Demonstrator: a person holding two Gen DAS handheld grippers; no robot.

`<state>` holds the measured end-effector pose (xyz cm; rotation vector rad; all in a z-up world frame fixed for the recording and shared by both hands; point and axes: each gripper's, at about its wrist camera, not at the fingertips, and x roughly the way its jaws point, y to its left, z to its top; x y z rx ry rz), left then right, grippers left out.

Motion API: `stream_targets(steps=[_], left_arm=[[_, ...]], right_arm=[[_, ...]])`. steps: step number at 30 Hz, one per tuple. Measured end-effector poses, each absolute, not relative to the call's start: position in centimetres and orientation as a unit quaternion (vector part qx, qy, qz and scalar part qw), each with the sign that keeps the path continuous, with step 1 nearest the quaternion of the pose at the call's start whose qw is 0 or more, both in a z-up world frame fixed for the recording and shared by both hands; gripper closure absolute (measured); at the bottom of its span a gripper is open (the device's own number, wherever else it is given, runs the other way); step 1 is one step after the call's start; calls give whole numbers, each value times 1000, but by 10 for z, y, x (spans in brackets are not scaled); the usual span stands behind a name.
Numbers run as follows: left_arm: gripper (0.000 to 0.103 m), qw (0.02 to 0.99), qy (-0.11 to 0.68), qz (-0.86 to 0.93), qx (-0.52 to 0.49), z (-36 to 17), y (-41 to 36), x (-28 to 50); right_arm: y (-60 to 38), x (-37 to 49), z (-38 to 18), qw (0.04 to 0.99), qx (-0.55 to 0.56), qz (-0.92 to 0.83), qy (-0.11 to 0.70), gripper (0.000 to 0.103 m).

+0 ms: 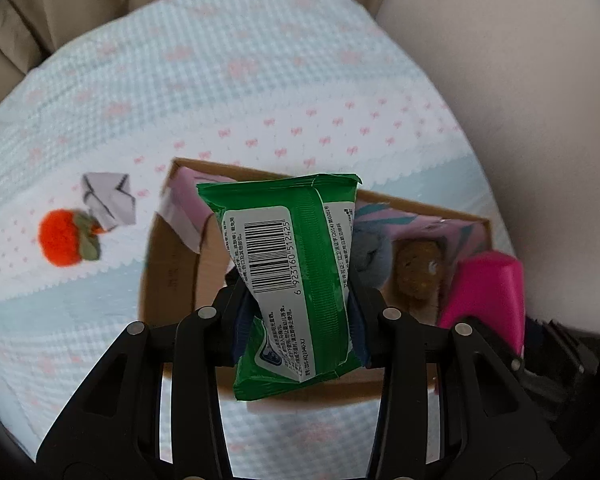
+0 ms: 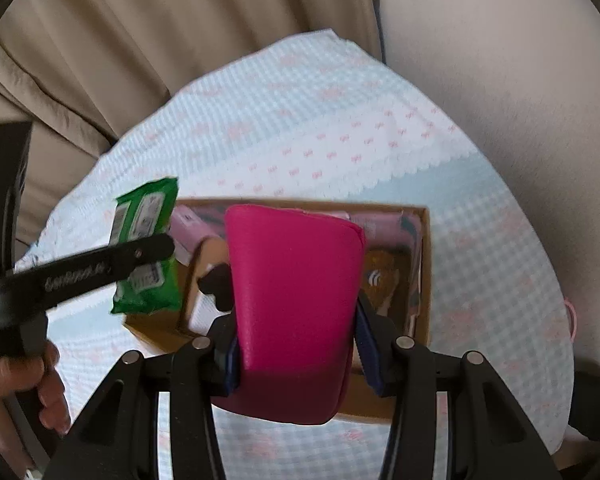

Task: Organize soft objects
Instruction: 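Carry the wipes packet and pink pouch over the striped box with both tools, then lower both items into the box and open both tools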

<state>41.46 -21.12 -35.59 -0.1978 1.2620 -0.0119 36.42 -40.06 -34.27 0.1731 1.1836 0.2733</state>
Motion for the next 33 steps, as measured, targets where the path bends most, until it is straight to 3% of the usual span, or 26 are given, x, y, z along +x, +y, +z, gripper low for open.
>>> stream_targets(steps=[6,7,8,9,10,11,24,33], left_arm=[[65,784,617,6,-70,-382,-214,427],[57,784,618,6,-65,-383,-215,428],[26,783,620,7,-58,-383,-215,428],[4,782,621,8,-53,-382,-214,430],[0,785,618,10,-49,-381,-213,430],[0,786,617,12,-41,-380,-212,430],[0,785,617,19,-53,-372,-199,424],[0,807,586,17,-70,-330,-194,397]], right_arm=[[-398,366,-372,806,86,128,572,59],[-396,366,-373,805,88,131,572,58],[-395,366,-375,803,90,137,573,52],[-393,365,-376,802,92,147,571,34],[-392,363,-375,805,90,156,565,20],[-391,362,-375,808,86,160,560,0],[-394,359,-375,818,92,165,544,0],[-396,352,-337,835,70,155,524,0]])
